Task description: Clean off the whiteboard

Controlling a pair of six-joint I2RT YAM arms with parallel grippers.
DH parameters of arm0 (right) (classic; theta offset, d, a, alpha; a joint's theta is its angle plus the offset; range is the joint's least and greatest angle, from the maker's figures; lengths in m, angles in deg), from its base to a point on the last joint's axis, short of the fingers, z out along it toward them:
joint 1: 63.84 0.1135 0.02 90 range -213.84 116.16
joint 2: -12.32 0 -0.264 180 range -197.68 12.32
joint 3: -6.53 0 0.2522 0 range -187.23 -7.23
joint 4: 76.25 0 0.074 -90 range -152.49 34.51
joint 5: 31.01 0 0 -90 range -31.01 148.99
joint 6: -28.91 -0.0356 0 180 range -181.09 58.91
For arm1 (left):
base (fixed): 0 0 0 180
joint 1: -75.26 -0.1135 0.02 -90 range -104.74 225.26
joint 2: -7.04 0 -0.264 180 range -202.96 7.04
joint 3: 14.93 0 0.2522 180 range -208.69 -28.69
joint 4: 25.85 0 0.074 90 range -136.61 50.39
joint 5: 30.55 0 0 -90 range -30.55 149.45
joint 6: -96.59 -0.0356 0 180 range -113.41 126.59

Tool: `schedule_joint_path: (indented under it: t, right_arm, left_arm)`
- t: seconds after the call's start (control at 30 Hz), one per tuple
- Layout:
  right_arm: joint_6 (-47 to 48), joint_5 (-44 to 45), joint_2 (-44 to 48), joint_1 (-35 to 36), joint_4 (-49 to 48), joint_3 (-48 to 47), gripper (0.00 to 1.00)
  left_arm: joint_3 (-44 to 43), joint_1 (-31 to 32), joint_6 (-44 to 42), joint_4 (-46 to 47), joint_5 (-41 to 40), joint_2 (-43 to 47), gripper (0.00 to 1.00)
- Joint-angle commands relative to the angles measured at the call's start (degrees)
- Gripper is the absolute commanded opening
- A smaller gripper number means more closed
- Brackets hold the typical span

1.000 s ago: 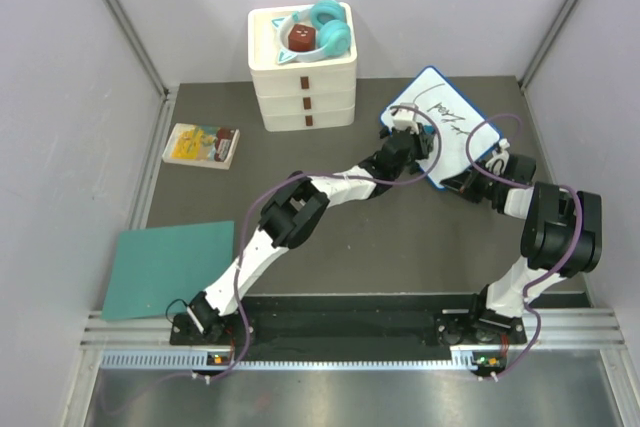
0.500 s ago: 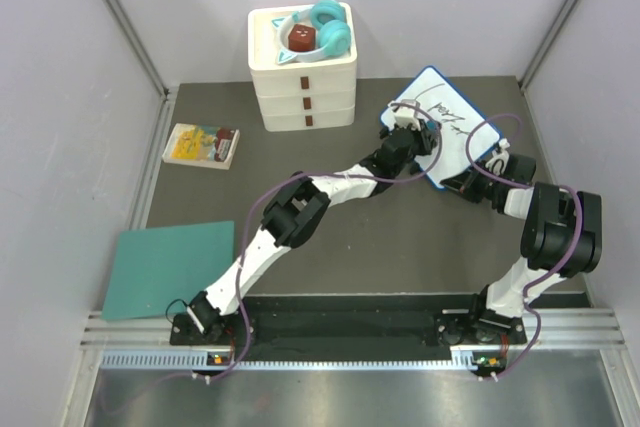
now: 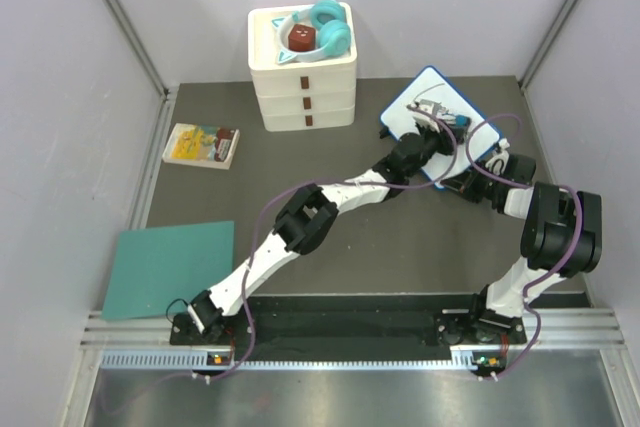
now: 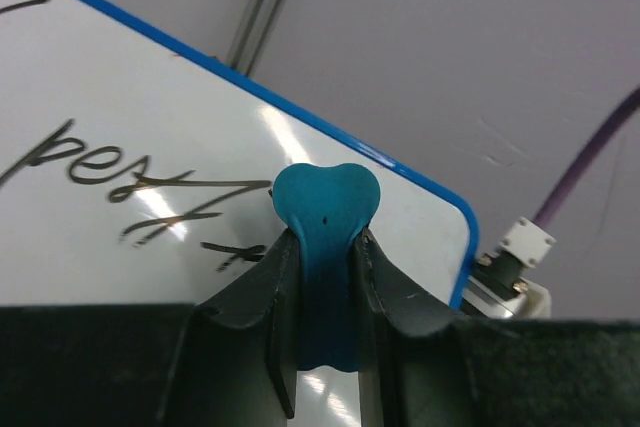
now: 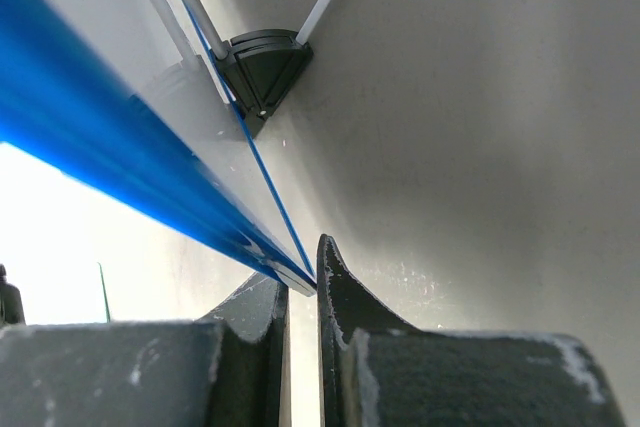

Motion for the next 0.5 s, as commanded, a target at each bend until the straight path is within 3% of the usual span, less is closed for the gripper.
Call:
schedule_joint_path:
  t: [0.0,0.33,0.47]
  right_arm:
    - [2.04,3.92,-0.96,0.81,11.24,3.09,0.00]
    - [3.26,5.50,-0.17,1.51,13.70,3.00,0.00]
    - [3.88,6.29,0.01,1.86,15.46,2.56,0.00]
  left_arm:
    - [-1.99,2.37,-4.75,6.96,2.84,-0.59,0.00]
    - [0.47,1.15,-10.81,3.27,-2.52,1.43,0.00]
    - [0.91,0.71,-20.37,-1.82,-2.09,2.83,0.00]
